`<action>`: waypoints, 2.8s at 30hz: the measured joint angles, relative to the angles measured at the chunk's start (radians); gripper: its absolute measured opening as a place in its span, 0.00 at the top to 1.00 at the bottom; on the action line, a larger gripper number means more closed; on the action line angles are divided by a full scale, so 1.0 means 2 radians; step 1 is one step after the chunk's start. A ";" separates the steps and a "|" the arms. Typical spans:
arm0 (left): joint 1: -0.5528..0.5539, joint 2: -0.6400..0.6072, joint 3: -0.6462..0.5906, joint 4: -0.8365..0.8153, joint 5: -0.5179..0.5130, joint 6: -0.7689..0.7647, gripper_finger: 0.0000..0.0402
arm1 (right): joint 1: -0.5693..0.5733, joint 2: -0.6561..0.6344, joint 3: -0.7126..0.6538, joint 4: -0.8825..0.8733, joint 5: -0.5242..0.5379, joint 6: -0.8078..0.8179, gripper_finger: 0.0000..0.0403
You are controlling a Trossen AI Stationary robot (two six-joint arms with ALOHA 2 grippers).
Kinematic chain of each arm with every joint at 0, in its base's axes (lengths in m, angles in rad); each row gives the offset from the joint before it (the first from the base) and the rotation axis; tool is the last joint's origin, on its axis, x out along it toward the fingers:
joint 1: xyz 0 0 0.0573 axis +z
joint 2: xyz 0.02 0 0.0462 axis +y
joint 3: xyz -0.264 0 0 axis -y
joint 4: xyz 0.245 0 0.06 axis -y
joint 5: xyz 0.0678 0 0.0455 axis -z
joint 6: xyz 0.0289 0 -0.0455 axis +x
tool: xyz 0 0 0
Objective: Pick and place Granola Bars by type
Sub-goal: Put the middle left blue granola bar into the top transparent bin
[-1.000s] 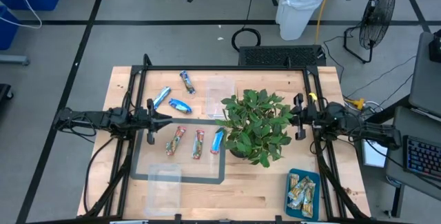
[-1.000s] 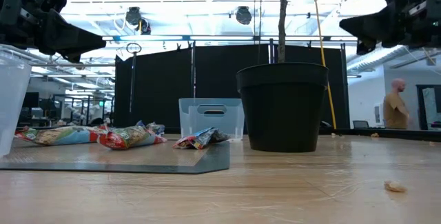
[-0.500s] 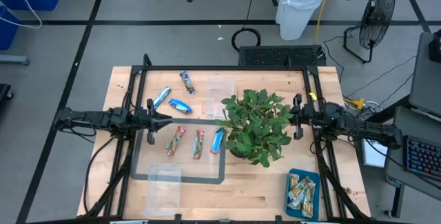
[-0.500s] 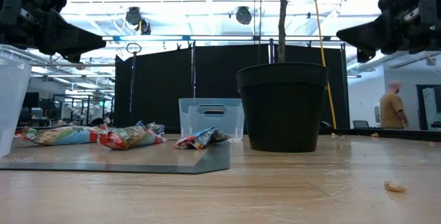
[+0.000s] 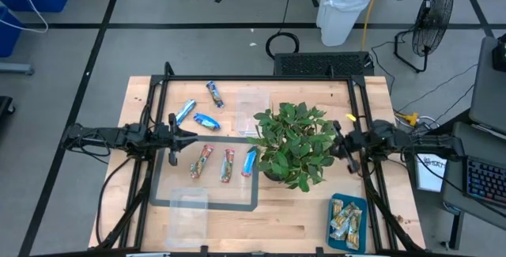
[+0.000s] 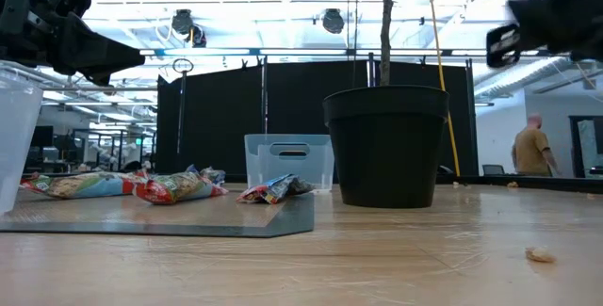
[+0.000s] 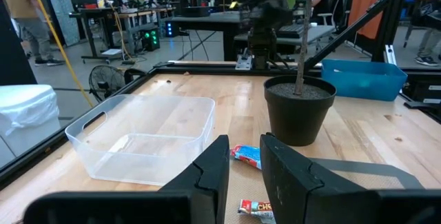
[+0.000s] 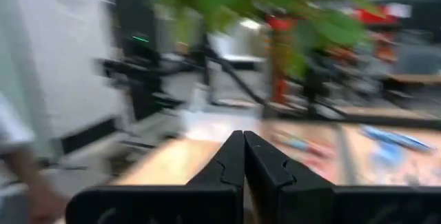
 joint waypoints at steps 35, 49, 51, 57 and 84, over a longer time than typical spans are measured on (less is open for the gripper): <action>0.000 0.000 0.000 0.000 0.000 0.000 0.78 | 0.109 -0.026 0.000 -0.057 0.209 -0.054 1.00; 0.000 0.000 0.000 0.000 0.000 0.000 0.78 | 0.085 -0.038 0.000 -0.105 0.209 -0.051 1.00; 0.000 0.000 0.000 0.000 0.000 0.000 0.78 | 0.085 -0.038 0.000 -0.104 0.218 -0.041 1.00; 0.000 0.000 0.000 0.000 0.000 0.000 0.78 | 0.085 -0.038 0.000 -0.104 0.219 -0.021 1.00; 0.007 0.007 0.023 0.018 -0.148 -0.043 0.78 | 0.085 -0.038 0.000 -0.105 0.221 -0.019 1.00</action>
